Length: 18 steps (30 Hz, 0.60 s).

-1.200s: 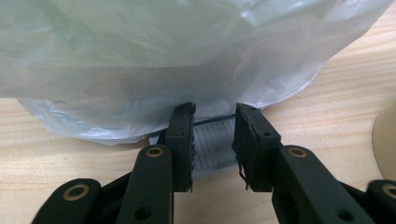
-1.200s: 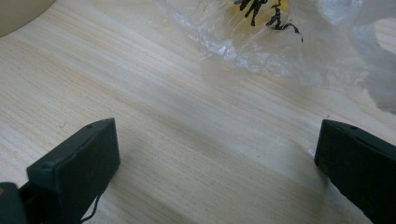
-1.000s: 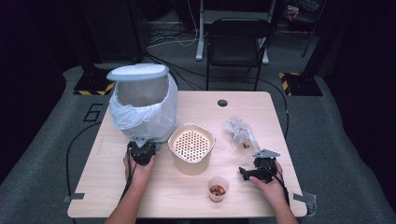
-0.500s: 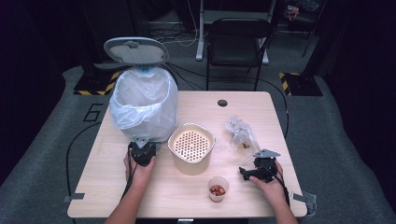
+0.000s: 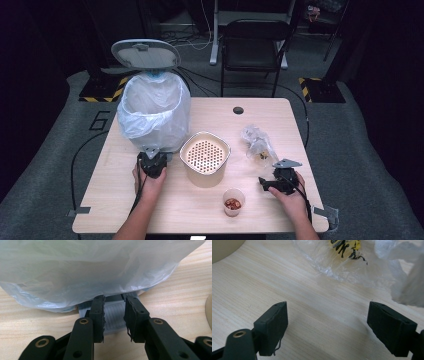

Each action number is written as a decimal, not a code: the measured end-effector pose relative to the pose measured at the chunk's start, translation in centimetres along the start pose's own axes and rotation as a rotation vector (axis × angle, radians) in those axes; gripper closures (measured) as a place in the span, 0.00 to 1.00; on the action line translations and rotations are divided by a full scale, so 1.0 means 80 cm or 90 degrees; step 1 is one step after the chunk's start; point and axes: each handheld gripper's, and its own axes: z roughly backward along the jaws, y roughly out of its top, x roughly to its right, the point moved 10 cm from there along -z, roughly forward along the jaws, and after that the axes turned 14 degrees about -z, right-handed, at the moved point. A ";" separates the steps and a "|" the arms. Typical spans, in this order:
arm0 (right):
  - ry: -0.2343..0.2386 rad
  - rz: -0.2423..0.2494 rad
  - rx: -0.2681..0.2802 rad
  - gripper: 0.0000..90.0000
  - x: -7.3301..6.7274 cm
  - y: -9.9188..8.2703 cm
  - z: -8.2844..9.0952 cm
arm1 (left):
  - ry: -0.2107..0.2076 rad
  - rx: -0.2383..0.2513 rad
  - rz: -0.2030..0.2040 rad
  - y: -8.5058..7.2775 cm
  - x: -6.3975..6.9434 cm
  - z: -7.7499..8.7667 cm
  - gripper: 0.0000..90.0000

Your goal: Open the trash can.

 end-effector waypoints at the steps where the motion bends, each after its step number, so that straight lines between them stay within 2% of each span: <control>1: 0.002 0.016 0.000 0.19 0.002 0.001 0.001 | 0.000 0.000 -0.001 0.000 0.000 0.000 0.77; 3: 0.001 0.006 -0.001 0.19 0.000 0.002 0.005 | 0.000 0.000 0.000 0.000 0.000 0.000 0.77; 5: 0.003 0.016 0.005 0.19 0.000 0.005 0.007 | 0.000 0.000 -0.001 0.000 0.000 0.000 0.77; 7: 0.009 0.009 0.005 0.19 -0.004 0.006 0.011 | 0.001 0.000 -0.001 0.000 0.000 0.000 0.77; 9: 0.005 0.012 0.010 0.19 -0.005 0.009 0.013 | 0.001 0.000 0.000 0.000 0.000 0.000 0.77; 10: 0.001 0.026 0.012 0.19 -0.003 0.011 0.014 | -0.001 -0.001 -0.001 0.000 0.000 0.000 0.77; 11: 0.000 0.012 0.014 0.19 -0.006 0.011 0.015 | 0.000 0.001 0.000 0.000 0.000 0.000 0.77; 12: 0.001 0.029 0.011 0.19 -0.005 0.012 0.017 | -0.002 -0.004 -0.001 -0.001 0.000 0.001 0.77; 14: -0.003 0.020 0.016 0.19 -0.008 0.016 0.019 | 0.000 0.000 0.000 0.000 0.000 0.000 0.77; 18: 0.001 0.026 0.026 0.18 -0.013 0.024 0.027 | 0.000 0.000 0.000 0.000 0.000 0.000 0.77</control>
